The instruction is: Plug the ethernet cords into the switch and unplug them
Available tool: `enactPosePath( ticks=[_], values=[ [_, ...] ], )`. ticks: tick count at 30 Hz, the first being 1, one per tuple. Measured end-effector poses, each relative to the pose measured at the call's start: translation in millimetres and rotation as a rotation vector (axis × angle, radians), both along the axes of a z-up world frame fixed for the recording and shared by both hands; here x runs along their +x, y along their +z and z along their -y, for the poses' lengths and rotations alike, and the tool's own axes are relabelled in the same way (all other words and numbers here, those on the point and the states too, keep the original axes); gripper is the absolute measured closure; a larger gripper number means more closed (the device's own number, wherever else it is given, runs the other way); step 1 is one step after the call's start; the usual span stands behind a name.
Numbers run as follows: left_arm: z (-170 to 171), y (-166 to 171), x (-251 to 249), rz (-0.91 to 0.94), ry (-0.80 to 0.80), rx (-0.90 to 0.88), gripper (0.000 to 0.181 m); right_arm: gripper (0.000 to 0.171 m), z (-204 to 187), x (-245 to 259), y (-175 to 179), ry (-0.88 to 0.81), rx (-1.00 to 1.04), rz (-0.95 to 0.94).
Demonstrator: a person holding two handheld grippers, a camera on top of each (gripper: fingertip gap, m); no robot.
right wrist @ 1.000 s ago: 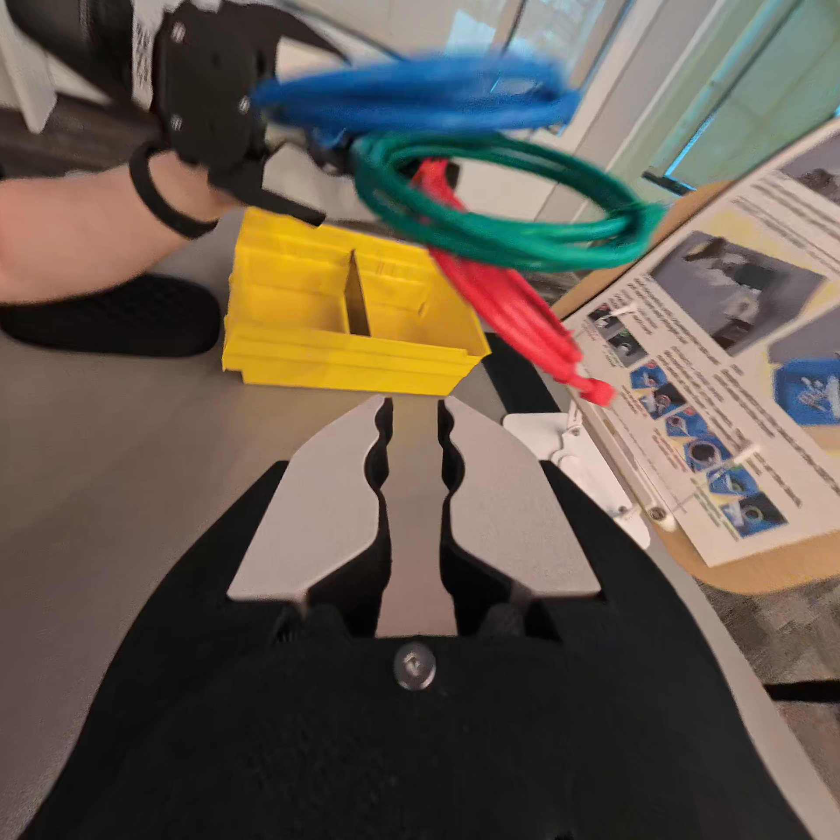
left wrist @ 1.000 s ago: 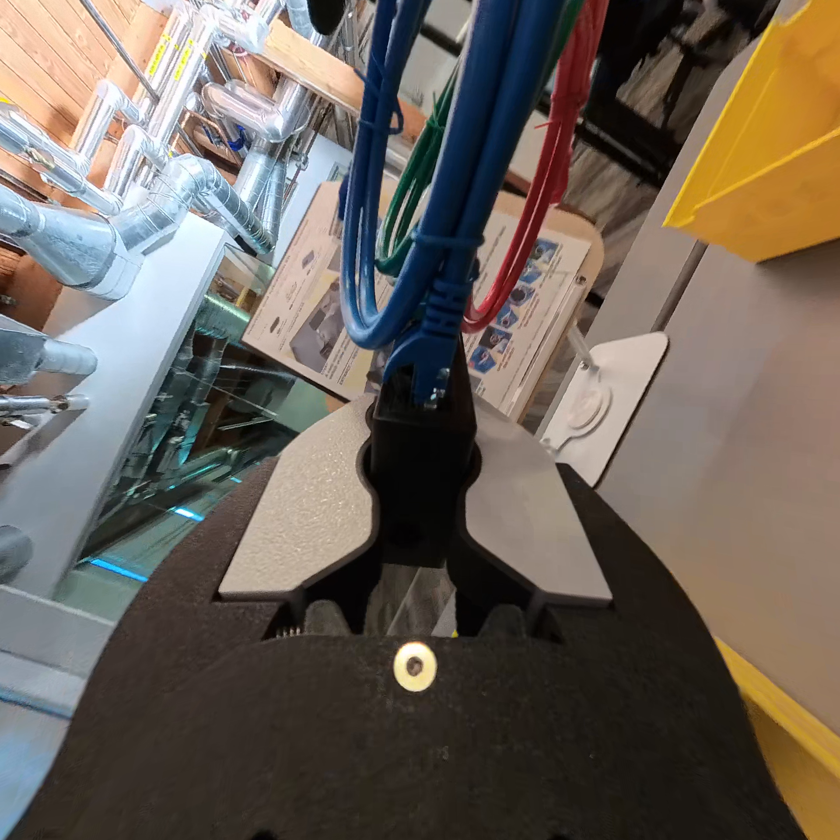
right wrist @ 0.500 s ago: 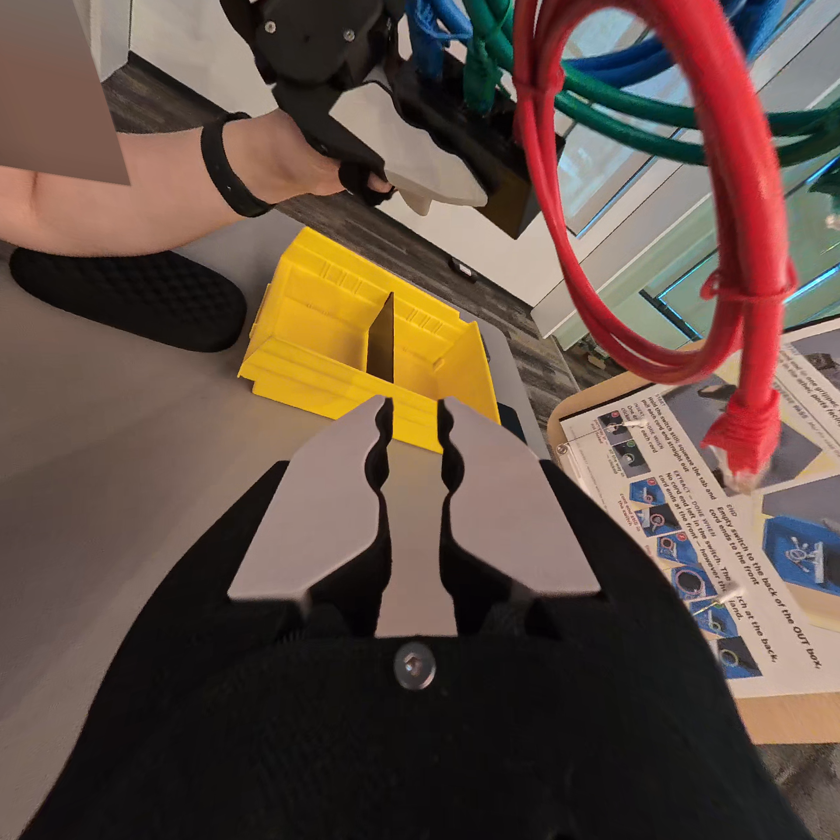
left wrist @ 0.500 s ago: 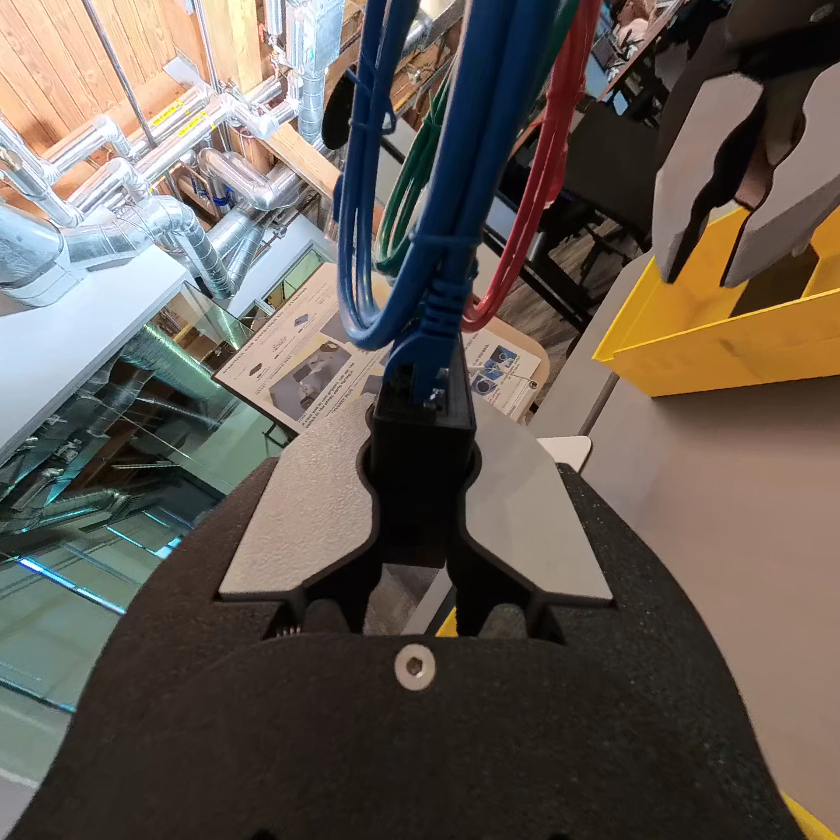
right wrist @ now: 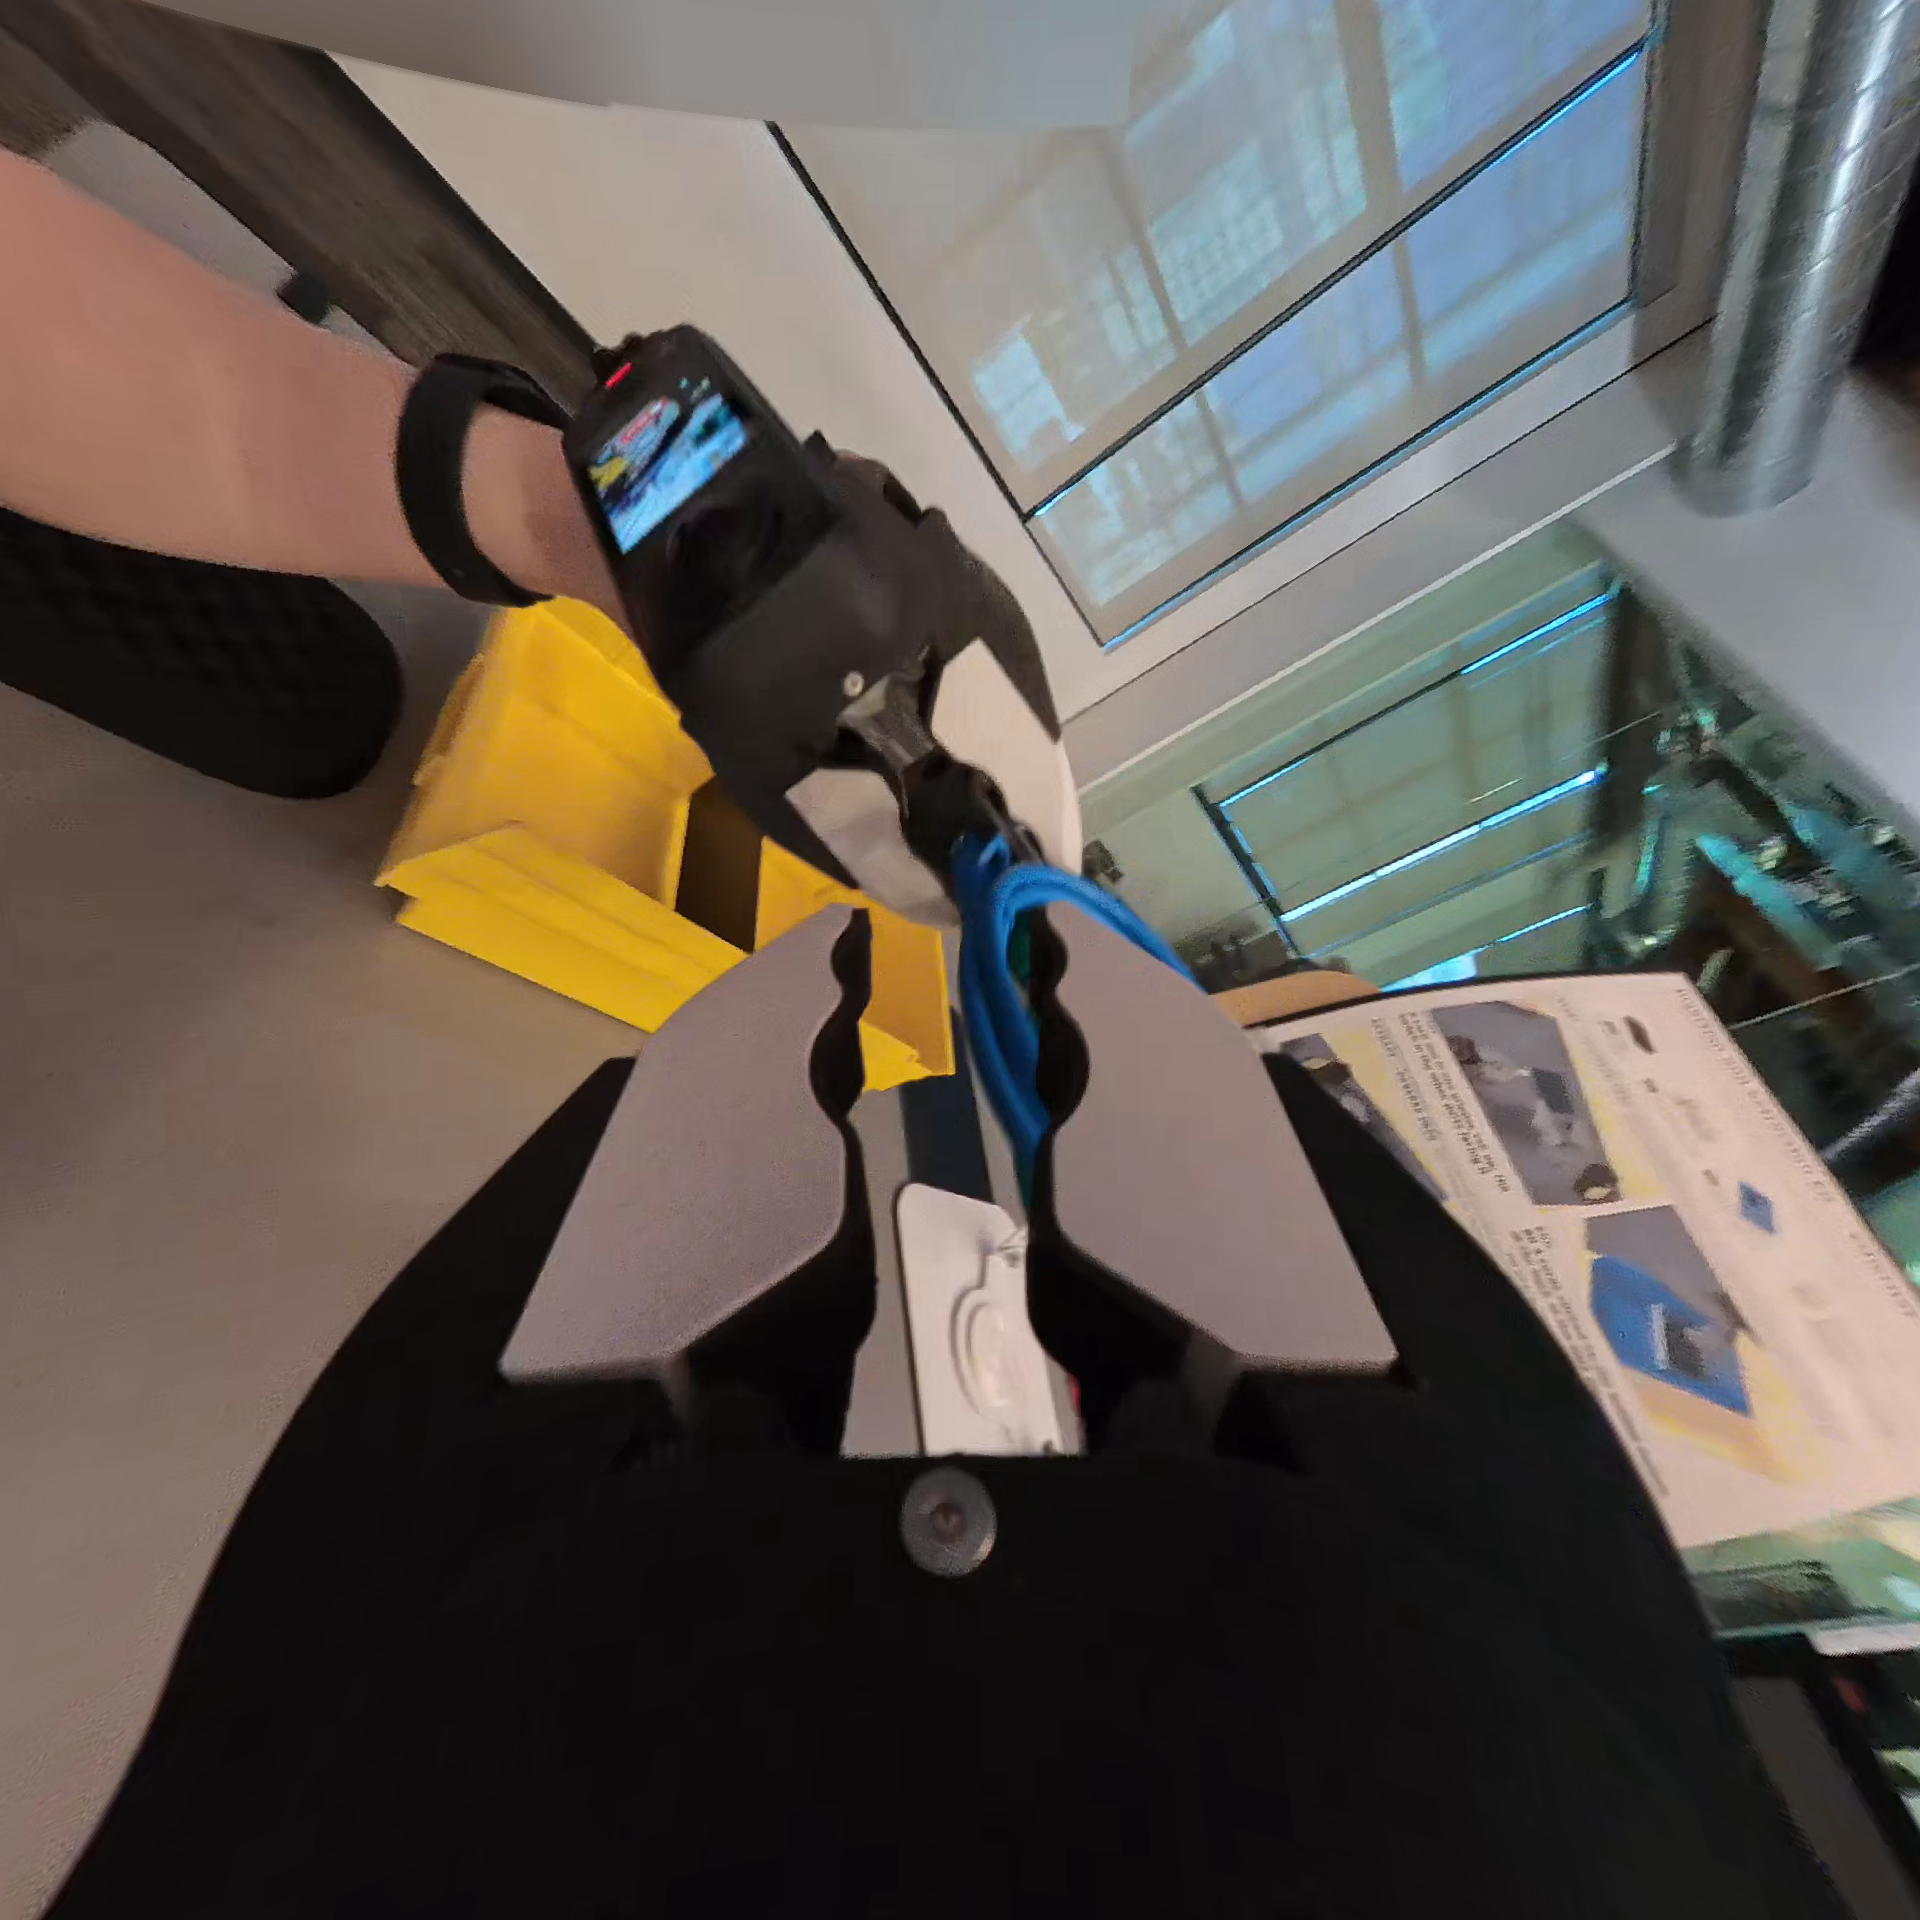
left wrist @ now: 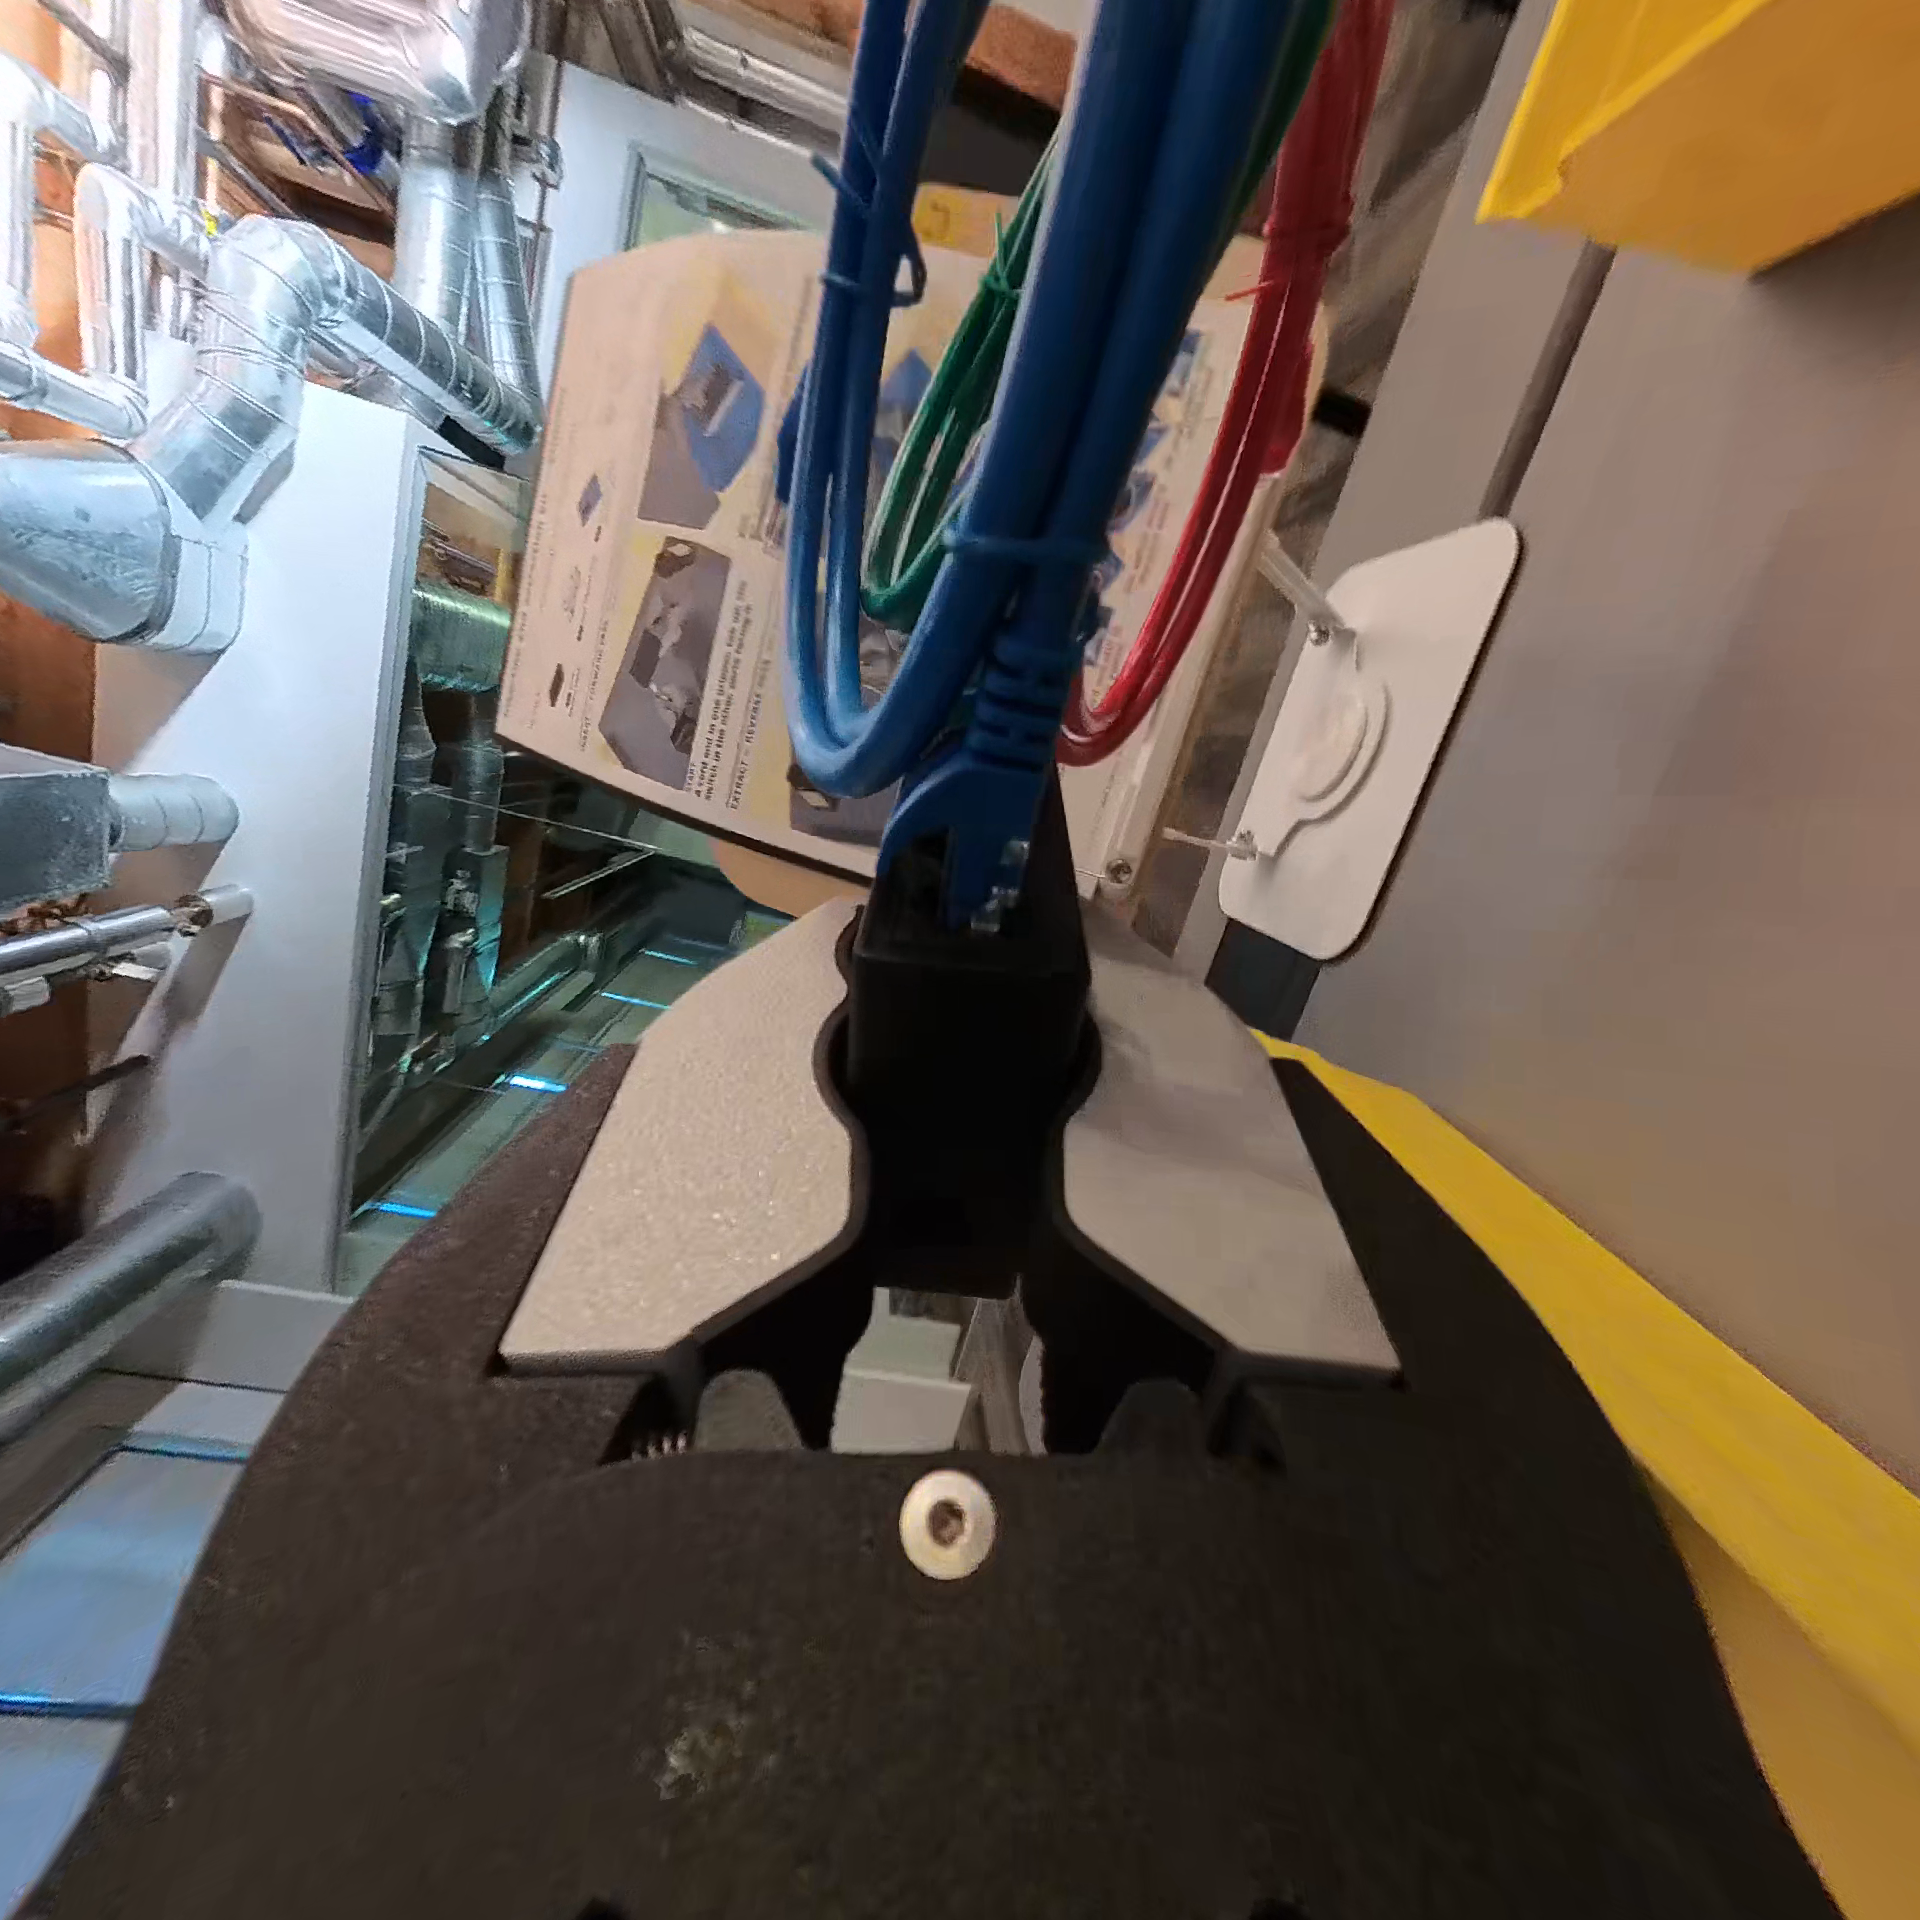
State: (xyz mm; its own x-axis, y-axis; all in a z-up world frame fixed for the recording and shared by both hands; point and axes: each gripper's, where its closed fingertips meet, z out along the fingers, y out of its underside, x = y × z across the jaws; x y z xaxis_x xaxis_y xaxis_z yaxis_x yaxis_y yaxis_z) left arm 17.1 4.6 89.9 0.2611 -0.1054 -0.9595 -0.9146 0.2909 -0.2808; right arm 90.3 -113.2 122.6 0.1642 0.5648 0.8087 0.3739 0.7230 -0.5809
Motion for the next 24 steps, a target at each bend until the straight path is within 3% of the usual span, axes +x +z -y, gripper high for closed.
enactPosePath(
  ticks=[4,10,18,24],
  values=[
    [-1,-15,11,-0.062,0.038,-0.02,0.151,0.123,-20,-10,-15,-0.101,0.052,0.056],
    [0,-23,15,-0.102,0.075,-0.035,0.151,0.124,-60,-5,-37,-0.246,0.177,0.137],
    [4,-13,11,-0.124,0.145,0.016,0.151,0.143,-99,12,-46,-0.52,0.337,0.271],
    [8,-3,7,-0.115,0.167,0.059,0.15,0.158,-100,8,-37,-0.578,0.375,0.251]
  ],
)
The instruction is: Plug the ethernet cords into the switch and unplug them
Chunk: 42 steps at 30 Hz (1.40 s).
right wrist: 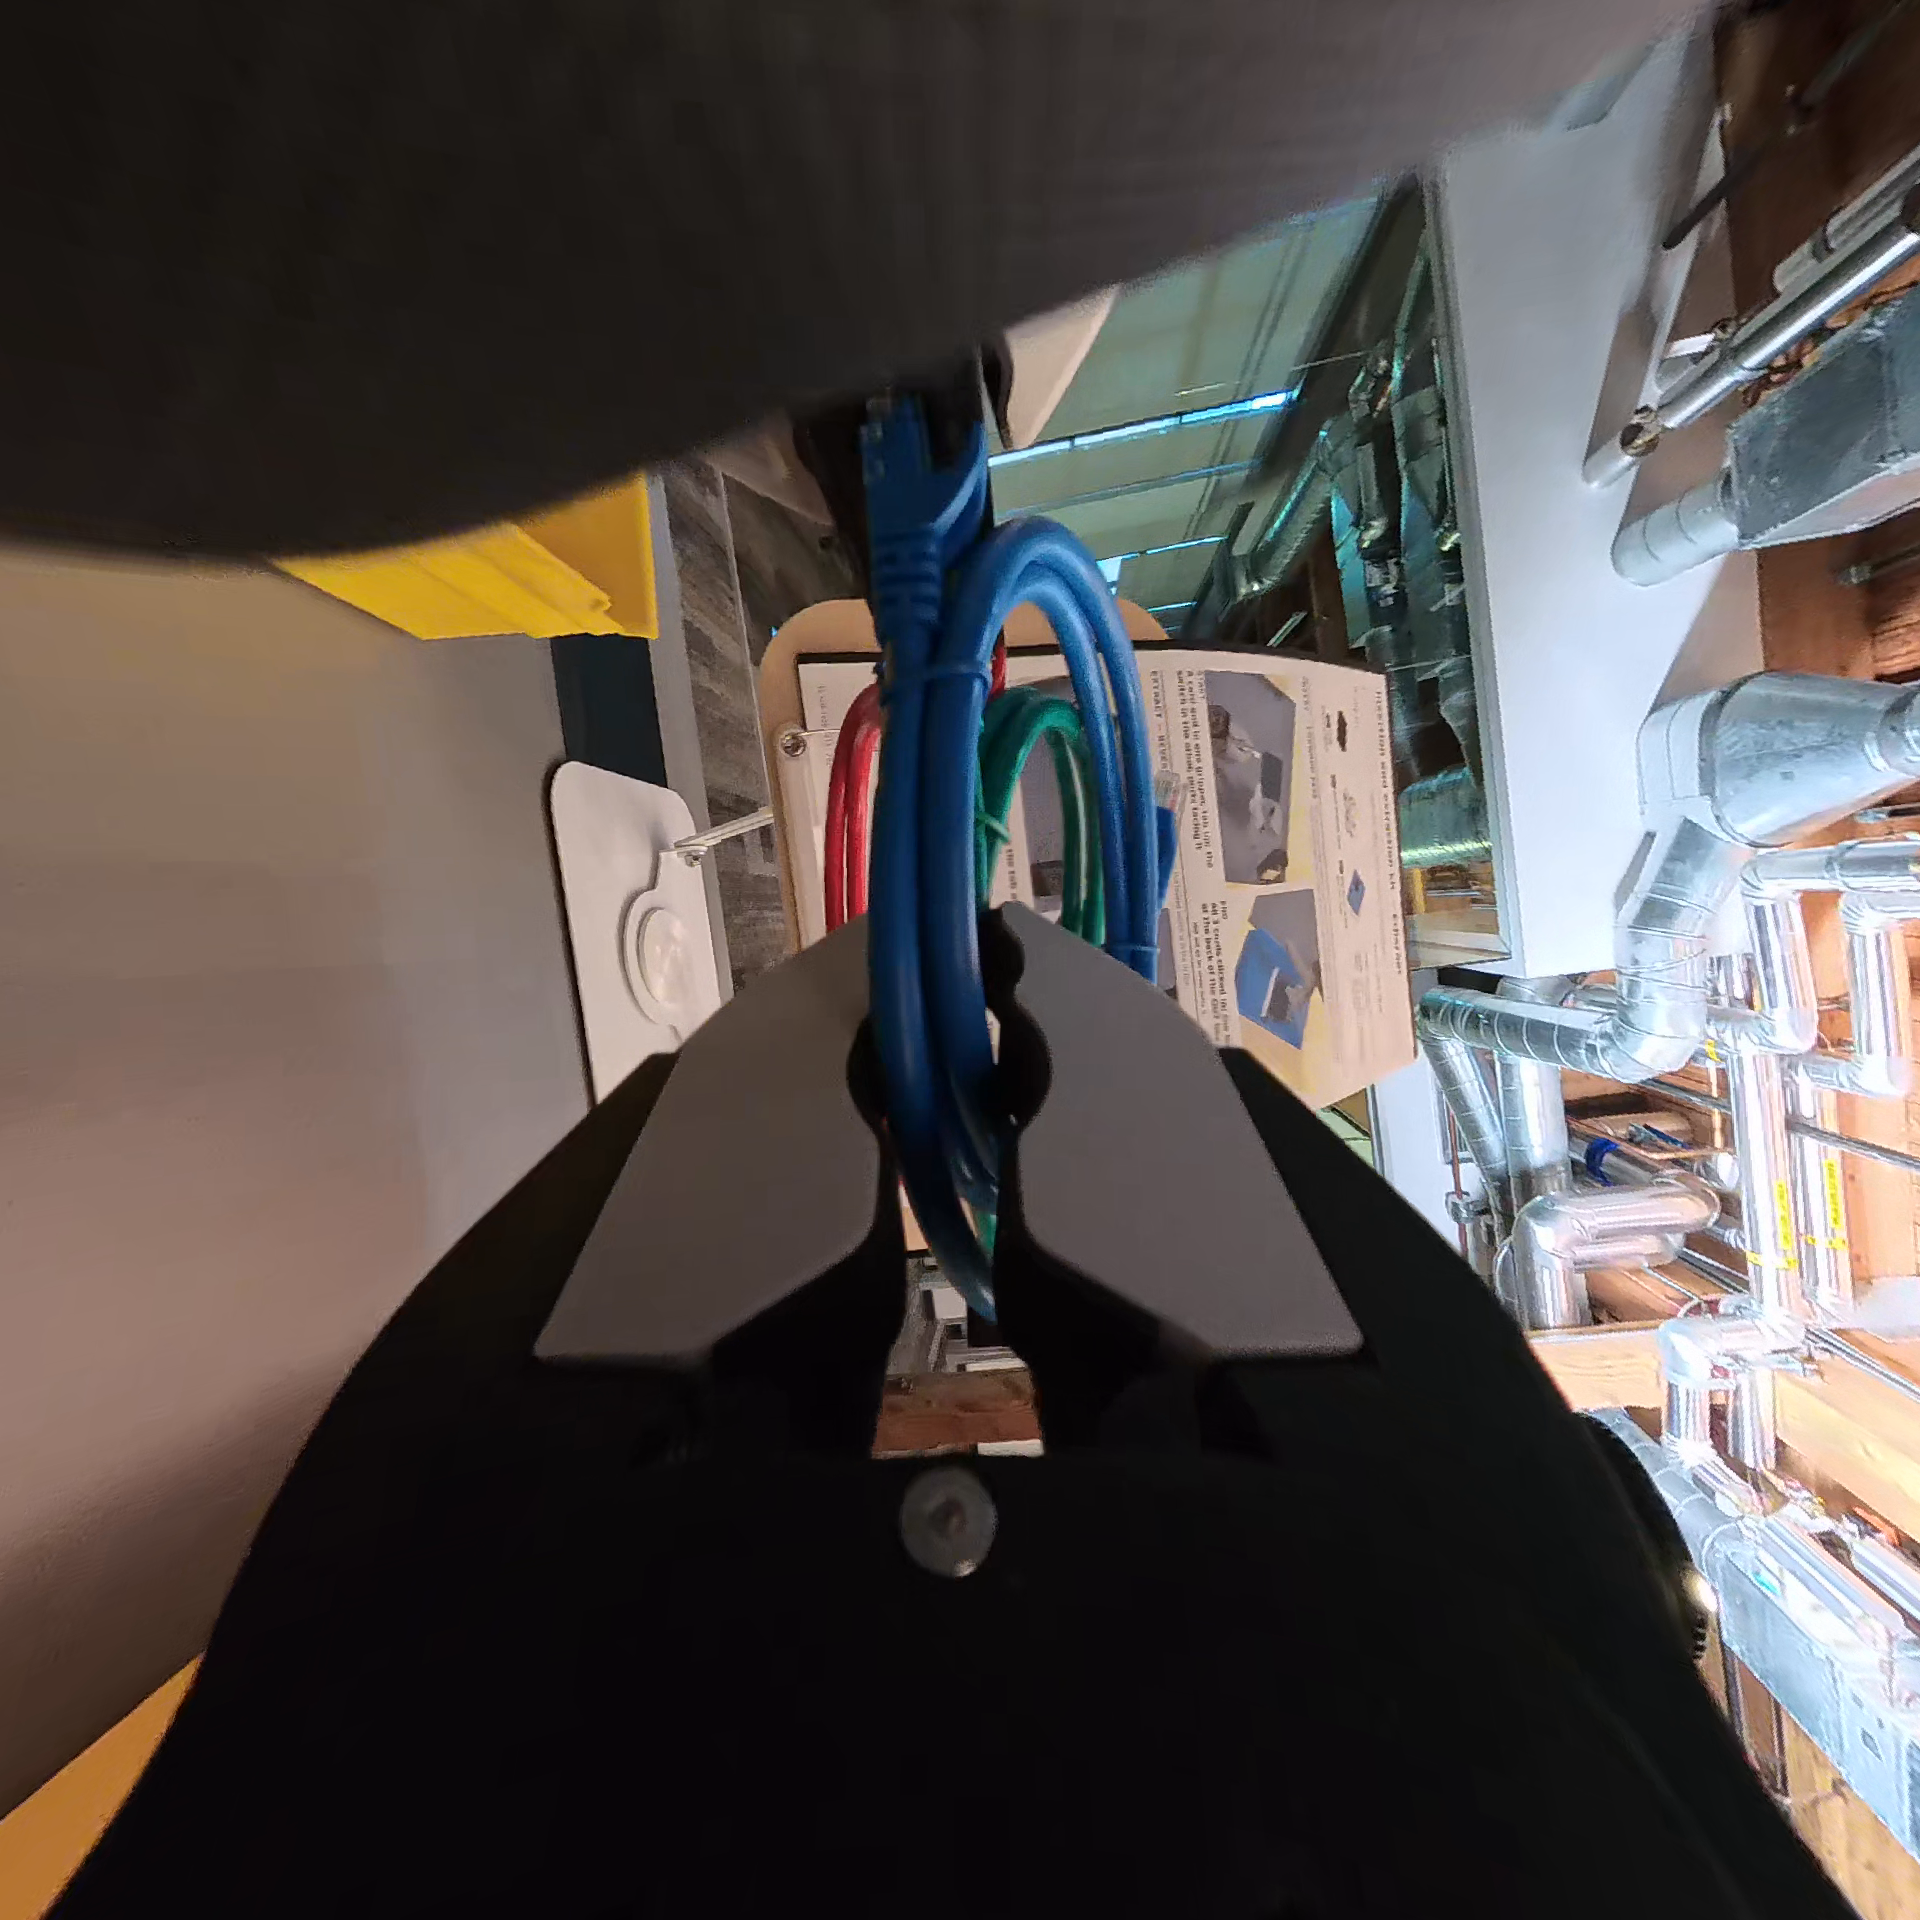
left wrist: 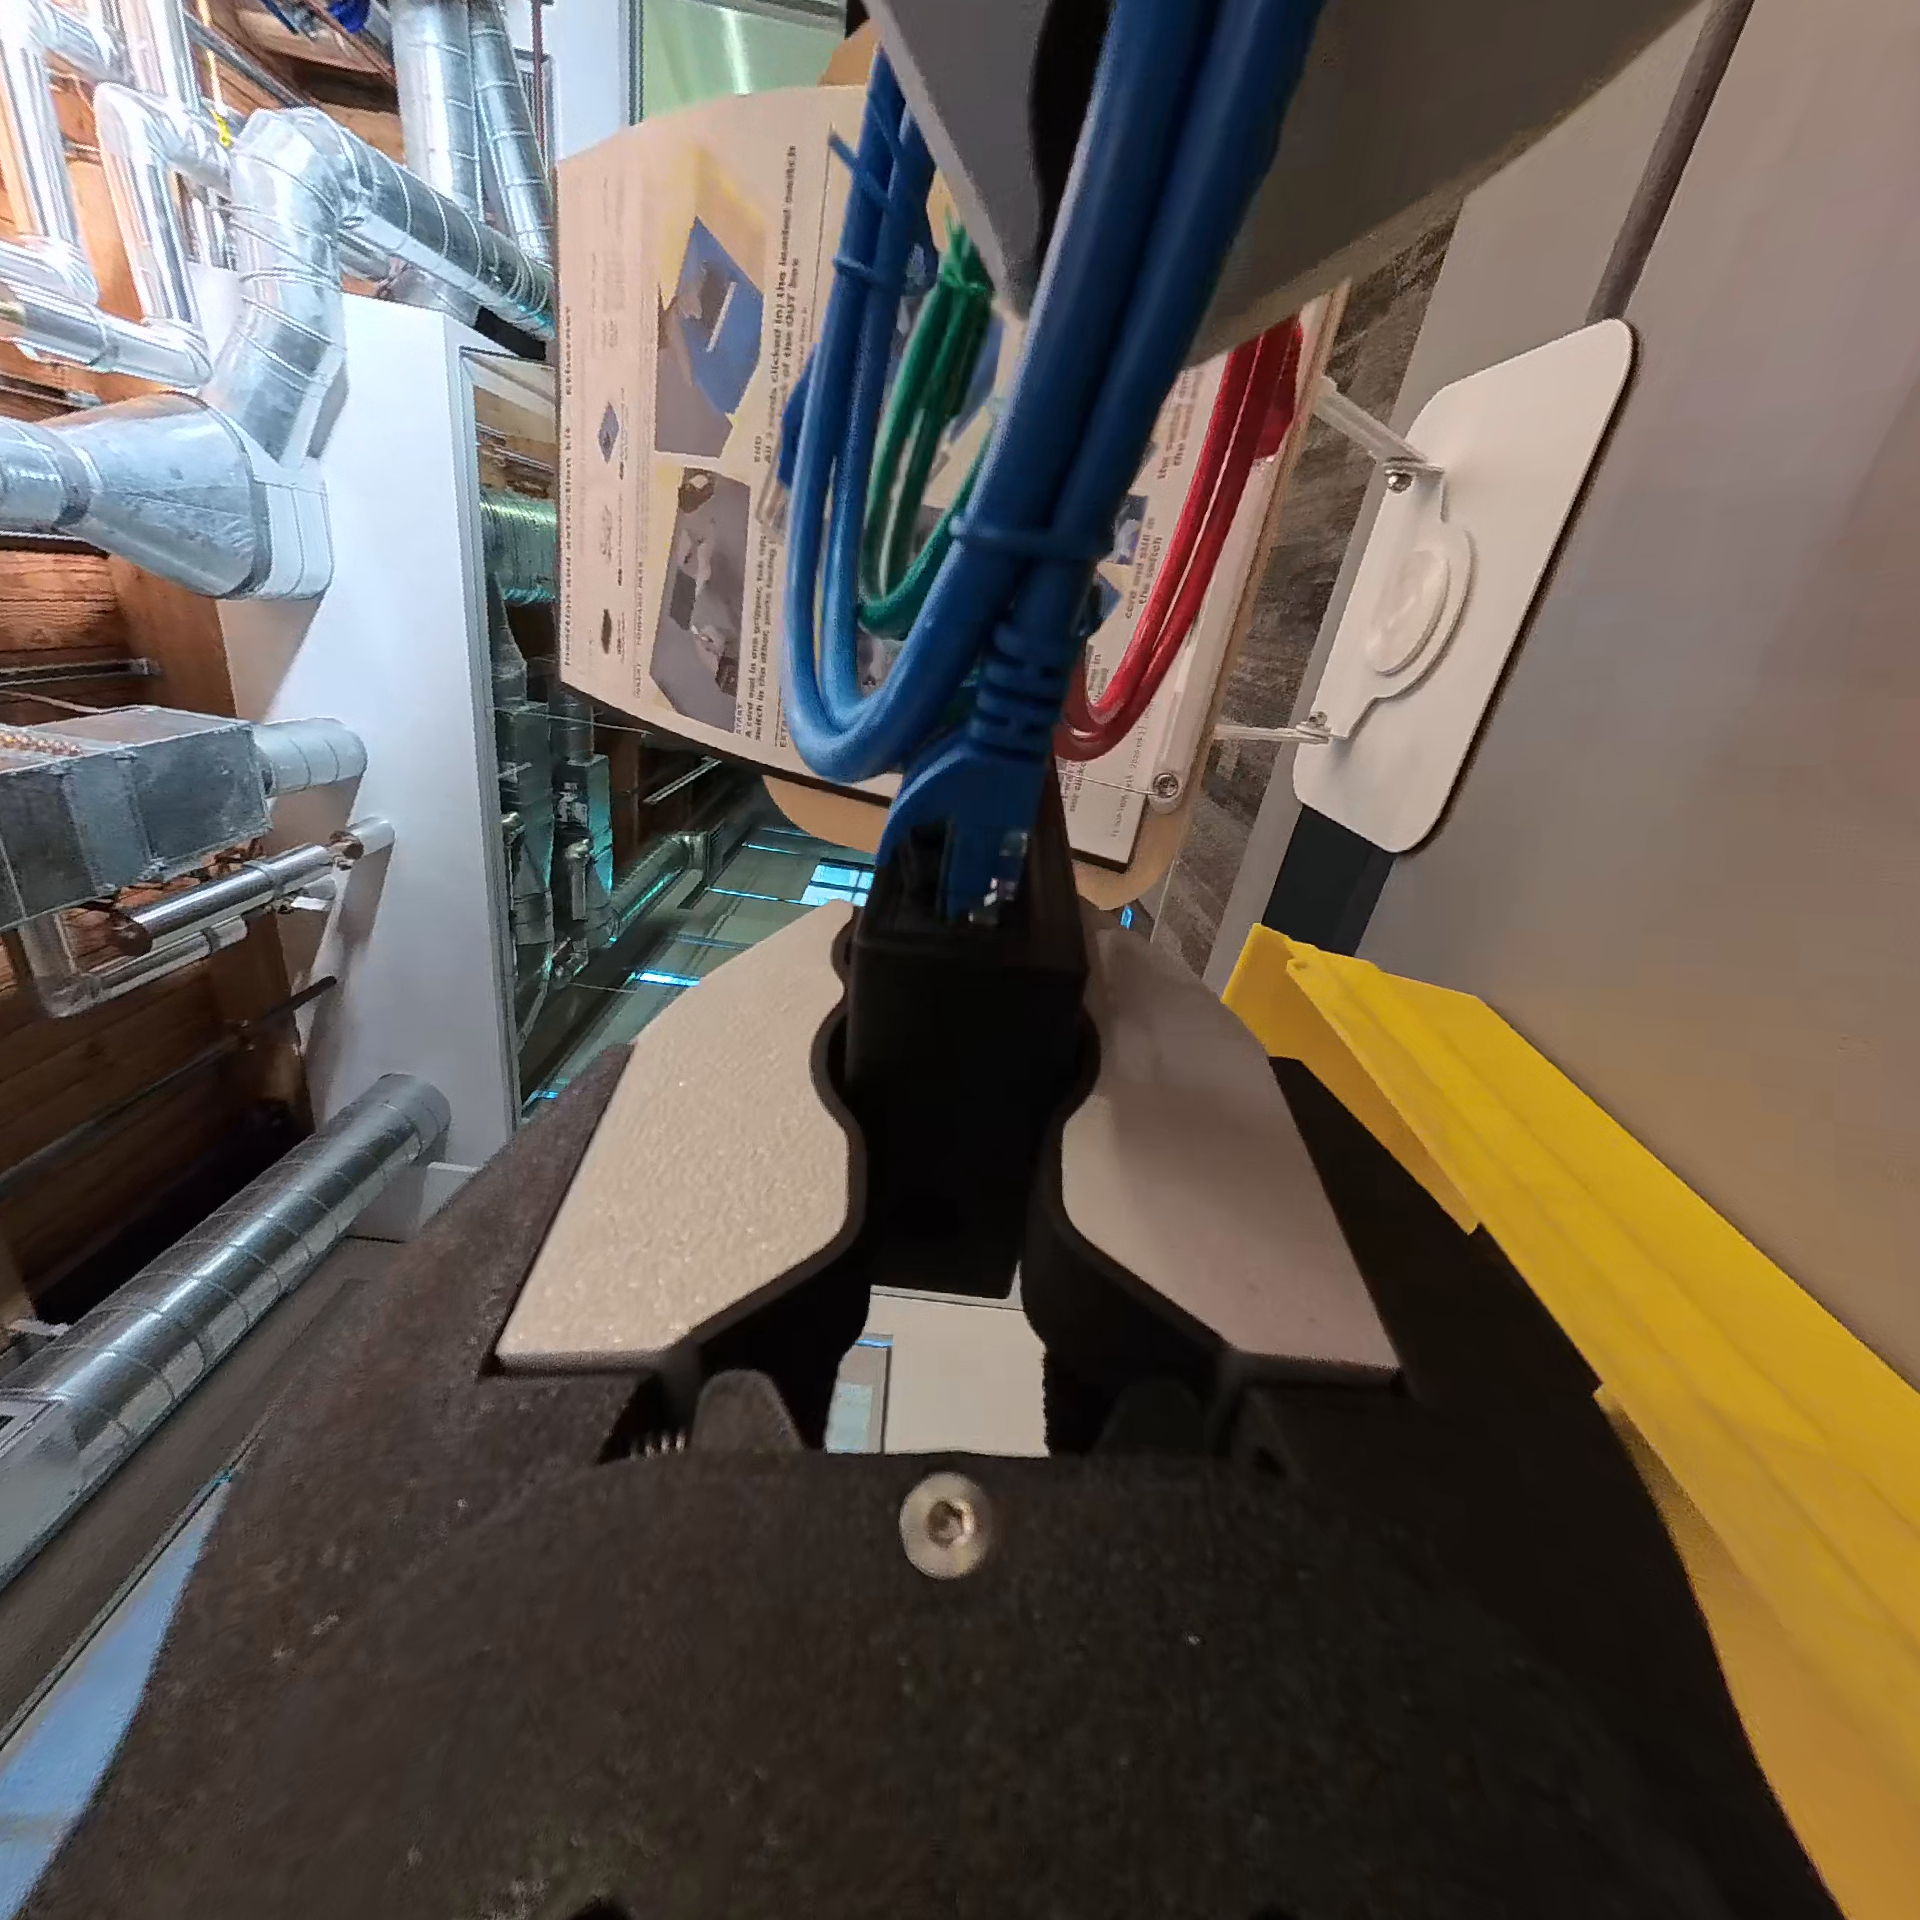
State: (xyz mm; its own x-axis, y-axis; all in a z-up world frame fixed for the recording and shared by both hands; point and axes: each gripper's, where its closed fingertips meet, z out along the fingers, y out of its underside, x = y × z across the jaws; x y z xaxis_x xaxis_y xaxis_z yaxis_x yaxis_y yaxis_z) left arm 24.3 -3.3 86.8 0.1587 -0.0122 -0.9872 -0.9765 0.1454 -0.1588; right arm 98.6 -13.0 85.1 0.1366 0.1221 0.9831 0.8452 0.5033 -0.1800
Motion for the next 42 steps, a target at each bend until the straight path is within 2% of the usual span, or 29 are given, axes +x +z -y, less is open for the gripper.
enactPosePath(
  ticks=[9,17,21,25,27,30,32,37,42],
  values=[
    [13,13,10,0.067,-0.166,0.032,0.138,0.158,5,12,9,0.081,-0.038,-0.07],
    [27,28,3,0.234,-0.469,-0.038,0.131,0.158,7,32,20,0.099,-0.044,-0.117],
    [35,26,7,0.326,-0.643,-0.087,0.133,0.158,20,31,26,0.201,-0.052,-0.159],
    [46,21,18,0.312,-0.742,-0.09,0.129,0.159,45,18,26,0.357,-0.081,-0.14],
    [57,18,25,0.263,-0.792,-0.069,0.141,0.159,55,12,25,0.42,-0.098,-0.137],
    [62,17,27,0.202,-0.792,-0.046,0.148,0.158,59,11,26,0.463,-0.121,-0.156],
    [56,15,27,0.196,-0.726,-0.071,0.149,0.156,52,14,24,0.45,-0.16,-0.184],
    [38,12,28,0.143,-0.549,0.006,0.151,0.148,32,21,23,0.379,-0.133,-0.227],
    [22,9,24,0.204,-0.473,-0.014,0.151,0.14,35,23,33,0.383,-0.087,-0.271]
  ],
)
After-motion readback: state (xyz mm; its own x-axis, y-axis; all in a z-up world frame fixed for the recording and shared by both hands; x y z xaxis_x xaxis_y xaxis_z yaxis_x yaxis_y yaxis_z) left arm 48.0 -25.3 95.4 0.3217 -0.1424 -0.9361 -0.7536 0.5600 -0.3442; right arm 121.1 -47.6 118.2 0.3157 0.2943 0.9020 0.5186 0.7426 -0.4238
